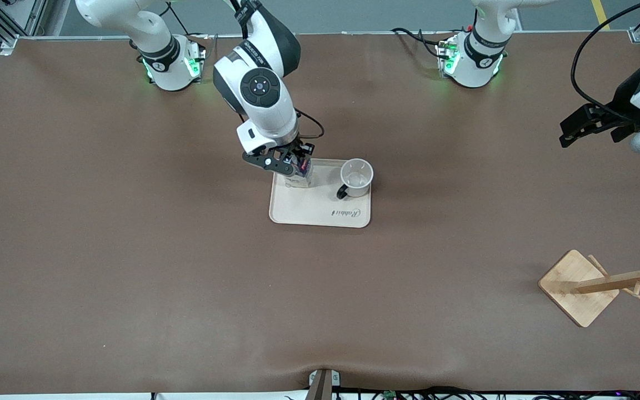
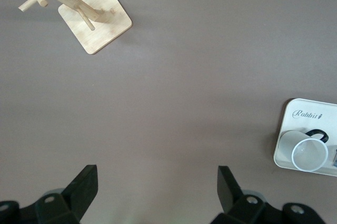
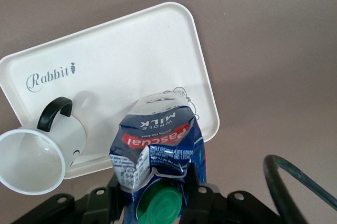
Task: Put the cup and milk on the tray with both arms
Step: 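Carry the milk carton with the right gripper while the left gripper withdraws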
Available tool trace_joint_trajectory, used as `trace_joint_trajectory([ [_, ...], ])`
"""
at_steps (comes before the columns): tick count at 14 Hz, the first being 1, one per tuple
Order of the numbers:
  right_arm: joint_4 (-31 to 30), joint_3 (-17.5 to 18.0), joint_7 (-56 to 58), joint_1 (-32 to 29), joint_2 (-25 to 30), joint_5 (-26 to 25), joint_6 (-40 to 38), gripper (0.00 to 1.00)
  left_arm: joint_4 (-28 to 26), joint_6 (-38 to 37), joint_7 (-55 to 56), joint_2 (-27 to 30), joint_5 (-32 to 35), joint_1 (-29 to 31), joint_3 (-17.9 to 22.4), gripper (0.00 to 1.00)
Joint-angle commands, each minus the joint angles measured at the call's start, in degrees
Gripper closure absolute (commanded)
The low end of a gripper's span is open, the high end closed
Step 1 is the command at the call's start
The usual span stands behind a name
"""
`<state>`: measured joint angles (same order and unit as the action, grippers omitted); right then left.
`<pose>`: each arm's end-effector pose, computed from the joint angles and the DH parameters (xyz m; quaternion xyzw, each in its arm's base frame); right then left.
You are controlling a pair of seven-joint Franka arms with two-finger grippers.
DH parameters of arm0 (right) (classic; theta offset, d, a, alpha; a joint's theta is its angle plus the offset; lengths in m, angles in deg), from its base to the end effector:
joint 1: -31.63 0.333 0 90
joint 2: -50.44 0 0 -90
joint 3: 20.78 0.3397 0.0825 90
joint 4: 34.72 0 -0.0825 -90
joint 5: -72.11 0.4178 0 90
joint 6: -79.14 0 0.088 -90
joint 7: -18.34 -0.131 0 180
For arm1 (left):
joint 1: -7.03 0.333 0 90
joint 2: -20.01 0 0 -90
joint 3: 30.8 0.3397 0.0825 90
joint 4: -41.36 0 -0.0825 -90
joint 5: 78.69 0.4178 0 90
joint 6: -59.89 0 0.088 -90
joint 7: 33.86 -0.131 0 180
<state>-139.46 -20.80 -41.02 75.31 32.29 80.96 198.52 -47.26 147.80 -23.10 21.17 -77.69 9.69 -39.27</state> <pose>0.4700 0.4636 0.3371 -0.9818 0.1756 0.0707 0.0172 0.5756 -0.0571 0.6448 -0.9990 -0.0435 -0.0052 0.0096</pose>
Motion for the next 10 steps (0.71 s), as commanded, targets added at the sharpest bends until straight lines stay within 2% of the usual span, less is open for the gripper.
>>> trace_joint_trajectory([
  [1,-0.2,-0.8,-0.2,0.9,-1.4,-2.3,1.8,0.7,-0.6,0.4,-1.1,1.0,-0.3,0.0,0.4,0.0],
  [2,-0.2,-0.8,-0.2,0.9,-1.4,-2.6,1.8,0.64,-0.5,0.3,-1.1,1.0,-0.3,0.1,0.5,0.0],
  [3,-0.2,-0.8,-0.2,1.0,-1.5,-2.8,1.9,0.5,-0.5,0.2,-1.6,1.0,-0.3,0.1,0.6,0.0],
  [4,-0.1,-0.8,-0.2,1.0,-1.5,-3.0,2.0,0.46,-0.5,0.2,-2.8,1.0,-0.3,0.2,0.7,0.0],
  [5,-0.1,-0.8,-0.2,1.1,-1.5,-3.0,2.2,0.38,-0.5,0.1,-4.1,1.0,-0.3,0.8,0.7,0.0],
  [6,-0.1,-0.8,-0.2,1.2,-1.5,-3.0,2.3,0.19,-0.5,0.1,-5.5,1.0,-0.3,1.6,0.6,0.0],
  [8,-0.1,-0.8,-0.2,1.1,-1.5,-3.0,2.2,0.12,-0.5,0.1,-6.5,1.0,-0.4,1.8,0.7,0.0],
  [9,0.0,-0.8,-0.2,1.1,-1.5,-3.0,2.2,0.01,-0.6,0.1,-6.5,1.1,-0.4,1.8,0.6,0.0],
  [10,0.2,-0.8,-0.3,1.1,-1.5,-3.0,2.0,0.0,-0.5,0.1,-6.5,1.0,-0.4,2.1,0.6,0.0],
])
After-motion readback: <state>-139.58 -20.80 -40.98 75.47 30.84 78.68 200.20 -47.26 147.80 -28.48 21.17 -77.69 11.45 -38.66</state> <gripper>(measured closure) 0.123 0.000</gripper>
